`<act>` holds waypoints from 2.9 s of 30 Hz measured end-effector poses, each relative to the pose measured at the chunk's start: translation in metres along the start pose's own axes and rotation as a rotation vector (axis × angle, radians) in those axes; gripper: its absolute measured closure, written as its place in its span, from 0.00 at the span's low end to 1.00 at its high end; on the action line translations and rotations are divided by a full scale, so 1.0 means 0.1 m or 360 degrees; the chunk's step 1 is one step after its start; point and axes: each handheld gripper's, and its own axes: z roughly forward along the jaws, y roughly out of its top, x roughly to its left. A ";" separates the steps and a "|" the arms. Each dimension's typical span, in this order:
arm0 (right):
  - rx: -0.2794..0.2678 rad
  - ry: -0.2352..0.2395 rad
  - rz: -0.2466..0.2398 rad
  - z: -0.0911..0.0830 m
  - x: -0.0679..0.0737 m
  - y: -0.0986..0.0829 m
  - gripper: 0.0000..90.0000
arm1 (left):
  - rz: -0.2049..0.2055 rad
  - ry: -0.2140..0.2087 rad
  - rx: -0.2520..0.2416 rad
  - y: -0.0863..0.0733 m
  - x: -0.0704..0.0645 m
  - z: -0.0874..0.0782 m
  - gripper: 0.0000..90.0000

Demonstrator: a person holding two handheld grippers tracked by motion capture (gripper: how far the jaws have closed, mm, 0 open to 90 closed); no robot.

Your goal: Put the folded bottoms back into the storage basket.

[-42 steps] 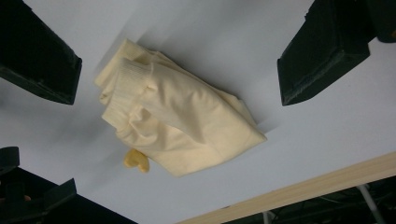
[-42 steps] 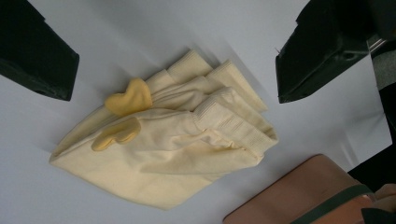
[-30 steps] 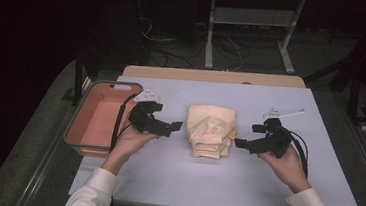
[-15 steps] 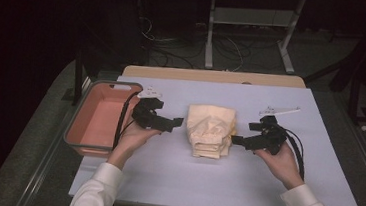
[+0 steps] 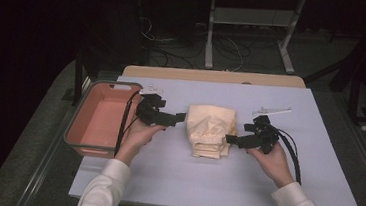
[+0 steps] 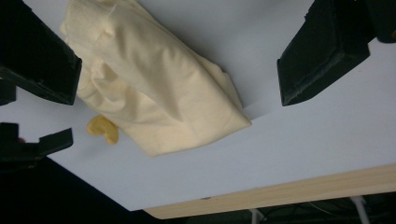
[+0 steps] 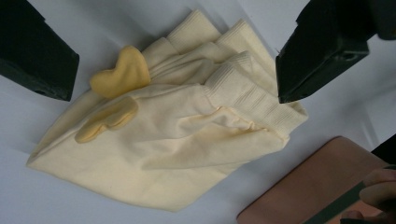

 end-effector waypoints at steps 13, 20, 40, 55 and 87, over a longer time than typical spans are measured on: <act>0.0026 -0.0070 0.0070 0.18 -0.02 -0.05 0.00 | -0.0094 0.0010 -0.0011 -0.05 0.10 0.18 0.00; 0.0025 -0.0099 0.0103 0.26 -0.02 -0.05 0.00 | -0.0140 0.0049 0.0028 -0.09 0.19 0.30 0.00; 0.0162 -0.0082 0.0324 0.49 -0.13 -0.07 0.00 | -0.0248 0.0079 0.0097 -0.23 0.31 0.65 0.00; 0.0226 -0.0030 0.0430 0.53 -0.14 -0.10 0.13 | -0.0362 0.0073 0.0138 -0.32 0.29 0.89 0.08; 0.0238 0.0156 0.0583 0.55 -0.15 -0.12 0.64 | -0.0585 -0.0034 0.0146 -0.38 0.21 1.10 0.63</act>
